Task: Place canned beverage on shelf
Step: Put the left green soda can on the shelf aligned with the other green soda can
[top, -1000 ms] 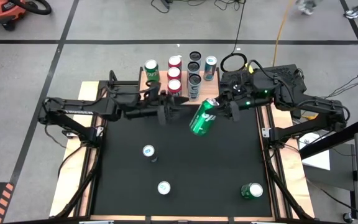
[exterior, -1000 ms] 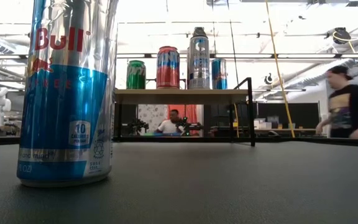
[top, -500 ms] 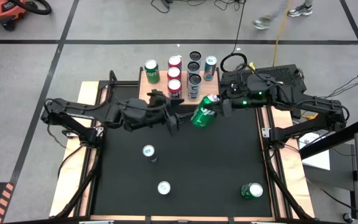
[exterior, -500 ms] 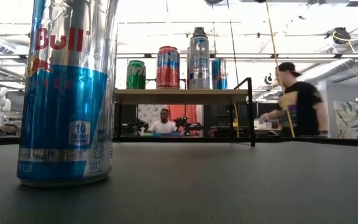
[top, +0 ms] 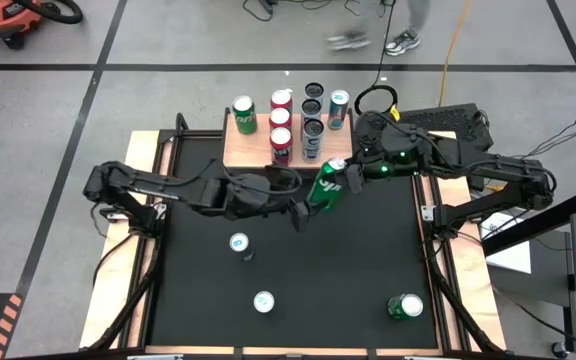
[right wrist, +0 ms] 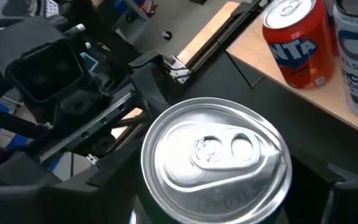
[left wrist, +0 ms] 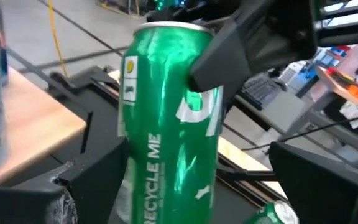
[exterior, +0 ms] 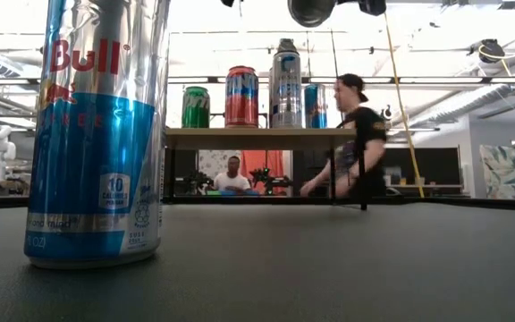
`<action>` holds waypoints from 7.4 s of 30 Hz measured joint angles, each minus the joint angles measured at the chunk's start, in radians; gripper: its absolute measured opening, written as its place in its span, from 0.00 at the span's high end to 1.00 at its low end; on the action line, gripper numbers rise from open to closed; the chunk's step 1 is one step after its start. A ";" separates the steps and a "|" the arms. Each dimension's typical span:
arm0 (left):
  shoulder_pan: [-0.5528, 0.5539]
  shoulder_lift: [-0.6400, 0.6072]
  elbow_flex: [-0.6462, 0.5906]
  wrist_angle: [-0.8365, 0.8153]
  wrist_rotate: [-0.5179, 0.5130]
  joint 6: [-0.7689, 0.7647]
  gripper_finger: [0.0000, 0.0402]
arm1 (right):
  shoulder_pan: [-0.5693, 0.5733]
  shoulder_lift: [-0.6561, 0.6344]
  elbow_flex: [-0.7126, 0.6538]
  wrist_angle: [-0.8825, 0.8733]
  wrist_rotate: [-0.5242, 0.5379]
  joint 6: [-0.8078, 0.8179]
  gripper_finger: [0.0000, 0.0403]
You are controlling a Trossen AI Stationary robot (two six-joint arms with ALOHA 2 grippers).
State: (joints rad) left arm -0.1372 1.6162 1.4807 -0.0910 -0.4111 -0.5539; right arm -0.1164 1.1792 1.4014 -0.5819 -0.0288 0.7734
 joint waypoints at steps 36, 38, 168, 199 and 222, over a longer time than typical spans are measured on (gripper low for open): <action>0.111 0.080 -0.002 -0.030 0.206 -0.097 0.08 | 0.007 0.064 0.000 0.001 -0.024 0.019 0.30; 0.111 0.080 -0.002 -0.029 0.224 -0.097 0.13 | 0.007 0.064 0.000 0.001 -0.024 0.017 0.30; 0.123 -0.044 0.001 0.590 0.303 0.062 0.00 | 0.020 -0.051 0.000 0.275 -0.339 -0.339 0.28; 0.163 -0.088 0.439 -0.260 0.361 0.072 0.00 | 0.020 -0.052 0.000 0.256 -0.174 -0.454 0.28; 0.238 -0.020 0.438 -0.203 0.440 0.159 0.00 | 0.020 -0.027 0.001 0.261 -0.102 -0.480 0.28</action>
State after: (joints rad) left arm 0.1005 1.5959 1.9186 -0.2944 0.0287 -0.3944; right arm -0.0959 1.1525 1.4021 -0.3208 -0.1310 0.2939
